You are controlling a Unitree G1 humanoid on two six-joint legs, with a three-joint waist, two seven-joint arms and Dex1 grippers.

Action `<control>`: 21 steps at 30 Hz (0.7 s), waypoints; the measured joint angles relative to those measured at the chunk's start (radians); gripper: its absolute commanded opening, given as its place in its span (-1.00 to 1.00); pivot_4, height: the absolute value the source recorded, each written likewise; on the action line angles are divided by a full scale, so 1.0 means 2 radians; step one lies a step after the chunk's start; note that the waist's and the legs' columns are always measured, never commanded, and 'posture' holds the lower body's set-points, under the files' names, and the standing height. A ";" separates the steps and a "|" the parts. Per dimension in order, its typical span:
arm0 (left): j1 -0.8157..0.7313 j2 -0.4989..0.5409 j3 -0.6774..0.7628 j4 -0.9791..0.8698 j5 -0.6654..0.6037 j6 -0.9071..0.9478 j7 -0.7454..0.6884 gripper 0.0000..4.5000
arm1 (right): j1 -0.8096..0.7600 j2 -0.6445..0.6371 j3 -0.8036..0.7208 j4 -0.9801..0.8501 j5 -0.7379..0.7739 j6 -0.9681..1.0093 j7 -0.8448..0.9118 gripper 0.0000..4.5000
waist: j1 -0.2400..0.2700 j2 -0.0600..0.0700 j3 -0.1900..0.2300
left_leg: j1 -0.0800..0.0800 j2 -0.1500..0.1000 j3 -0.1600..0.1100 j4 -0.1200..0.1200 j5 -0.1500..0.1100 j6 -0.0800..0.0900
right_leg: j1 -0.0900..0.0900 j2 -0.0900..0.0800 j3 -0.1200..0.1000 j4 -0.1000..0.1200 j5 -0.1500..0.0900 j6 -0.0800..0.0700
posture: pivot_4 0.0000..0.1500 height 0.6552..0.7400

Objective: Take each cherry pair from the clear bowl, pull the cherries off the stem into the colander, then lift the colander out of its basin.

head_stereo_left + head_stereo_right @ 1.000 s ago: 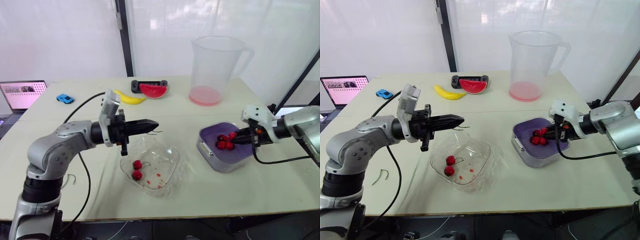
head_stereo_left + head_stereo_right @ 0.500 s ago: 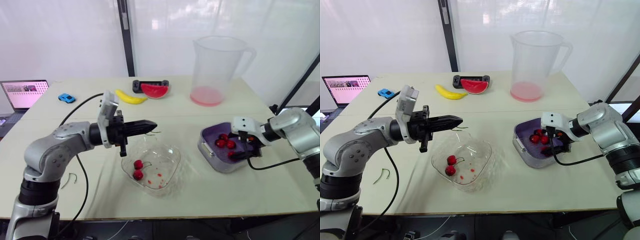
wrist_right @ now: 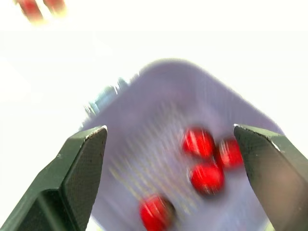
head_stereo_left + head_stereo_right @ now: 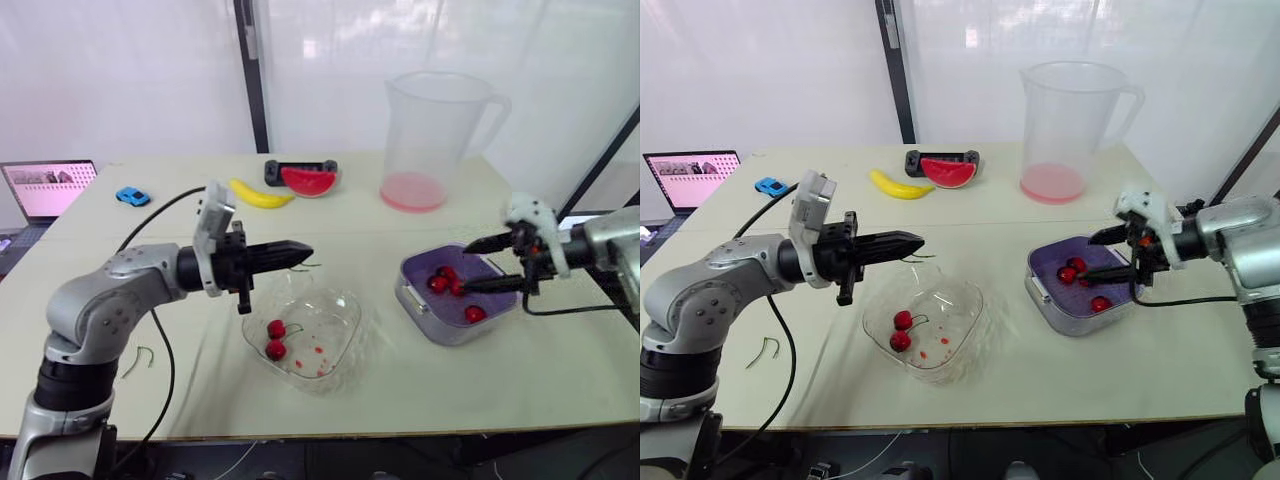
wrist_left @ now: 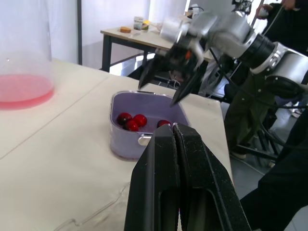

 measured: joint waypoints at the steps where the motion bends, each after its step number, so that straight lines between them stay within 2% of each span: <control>1: 0.006 0.004 0.007 0.000 -0.001 0.001 0.000 -1.00 | -0.001 0.000 -0.035 -0.020 0.037 0.029 -0.004 0.98 | 0.000 0.000 0.000 | 0.000 0.000 0.000 0.000 0.000 0.001 | 0.000 0.000 0.000 0.000 0.000 0.000 | 1.00 1.00; 4: 0.029 0.025 0.026 0.001 -0.006 0.007 0.000 -1.00 | 0.013 0.001 -0.102 -0.073 0.111 0.087 -0.020 0.98 | 0.001 0.000 0.000 | 0.001 0.000 0.000 0.000 -0.001 0.002 | 0.001 0.000 0.000 0.000 0.000 0.000 | 1.00 1.00; 7: 0.056 0.045 0.048 0.001 -0.011 0.009 -0.003 -1.00 | 0.037 0.009 -0.122 -0.108 0.155 0.118 -0.037 0.98 | 0.002 0.000 0.000 | 0.001 0.000 0.000 0.000 -0.001 0.002 | 0.001 0.000 0.000 0.000 0.000 0.000 | 1.00 1.00; 10: 0.101 0.074 0.089 0.003 -0.018 0.015 -0.005 -1.00 | 0.055 0.013 -0.123 -0.138 0.186 0.141 -0.050 0.98 | 0.001 0.000 0.000 | 0.001 0.000 0.000 0.000 -0.001 0.002 | 0.001 0.000 0.000 0.000 0.000 0.000 | 1.00 1.00; 15: 0.227 0.120 0.177 0.015 -0.010 0.012 -0.030 -1.00 | 0.064 0.021 -0.107 -0.175 0.207 0.140 -0.068 0.98 | -0.002 0.000 0.000 | 0.001 0.001 0.000 -0.001 -0.001 0.002 | 0.001 0.000 0.000 0.000 0.000 0.000 | 1.00 1.00; 19: 0.327 0.125 0.220 0.070 0.030 -0.016 -0.059 -1.00 | 0.059 0.036 -0.083 -0.183 0.216 0.130 -0.077 0.98 | 0.001 0.000 0.000 | 0.002 0.001 0.000 -0.001 -0.001 0.002 | 0.001 0.000 0.000 -0.001 0.000 0.000 | 1.00 1.00; 21: 0.351 0.123 0.230 0.093 0.046 -0.031 -0.064 -1.00 | 0.056 0.040 -0.074 -0.187 0.216 0.125 -0.080 0.98 | 0.003 0.000 0.000 | 0.002 0.001 0.001 -0.001 -0.001 0.002 | 0.002 0.000 0.000 -0.001 0.000 0.000 | 1.00 1.00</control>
